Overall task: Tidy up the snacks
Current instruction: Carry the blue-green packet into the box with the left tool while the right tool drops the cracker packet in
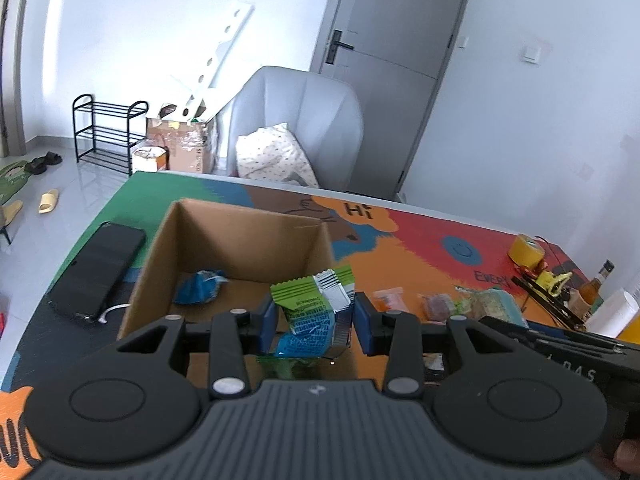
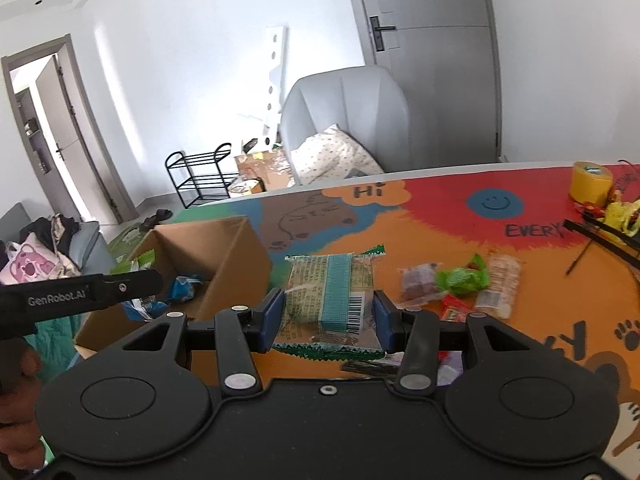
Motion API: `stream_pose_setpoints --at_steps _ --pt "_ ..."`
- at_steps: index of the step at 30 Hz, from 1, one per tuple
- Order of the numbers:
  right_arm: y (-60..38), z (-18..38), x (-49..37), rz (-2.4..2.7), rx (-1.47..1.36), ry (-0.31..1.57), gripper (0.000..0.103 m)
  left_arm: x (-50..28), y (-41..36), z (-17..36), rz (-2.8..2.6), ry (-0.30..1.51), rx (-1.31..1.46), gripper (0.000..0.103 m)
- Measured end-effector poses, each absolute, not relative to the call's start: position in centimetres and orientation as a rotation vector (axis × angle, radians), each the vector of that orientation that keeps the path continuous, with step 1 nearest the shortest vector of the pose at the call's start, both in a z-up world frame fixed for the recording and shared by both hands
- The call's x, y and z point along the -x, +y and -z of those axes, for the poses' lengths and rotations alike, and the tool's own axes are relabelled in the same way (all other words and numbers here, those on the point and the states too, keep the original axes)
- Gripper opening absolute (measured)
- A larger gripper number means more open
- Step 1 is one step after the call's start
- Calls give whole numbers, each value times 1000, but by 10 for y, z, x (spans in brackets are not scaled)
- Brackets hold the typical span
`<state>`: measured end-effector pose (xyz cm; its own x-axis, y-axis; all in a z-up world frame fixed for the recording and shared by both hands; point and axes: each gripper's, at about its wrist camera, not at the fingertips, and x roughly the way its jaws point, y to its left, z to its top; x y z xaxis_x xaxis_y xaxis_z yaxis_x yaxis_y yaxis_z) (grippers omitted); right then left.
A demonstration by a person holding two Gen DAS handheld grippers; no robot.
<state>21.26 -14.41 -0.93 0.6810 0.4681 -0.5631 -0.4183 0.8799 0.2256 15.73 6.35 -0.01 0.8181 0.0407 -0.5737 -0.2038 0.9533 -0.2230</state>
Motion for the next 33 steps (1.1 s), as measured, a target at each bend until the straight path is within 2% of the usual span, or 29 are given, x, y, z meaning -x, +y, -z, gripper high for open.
stream_pose_setpoints --at_steps 15,30,33 --pt "-88 7 -211 -570 -40 652 45 -146 116 16 -210 631 343 40" --pt "-61 -2 -219 -654 -73 632 45 -137 119 12 -235 620 360 67" --pt "-60 -4 -223 -694 -132 626 52 -134 122 10 -251 610 365 71"
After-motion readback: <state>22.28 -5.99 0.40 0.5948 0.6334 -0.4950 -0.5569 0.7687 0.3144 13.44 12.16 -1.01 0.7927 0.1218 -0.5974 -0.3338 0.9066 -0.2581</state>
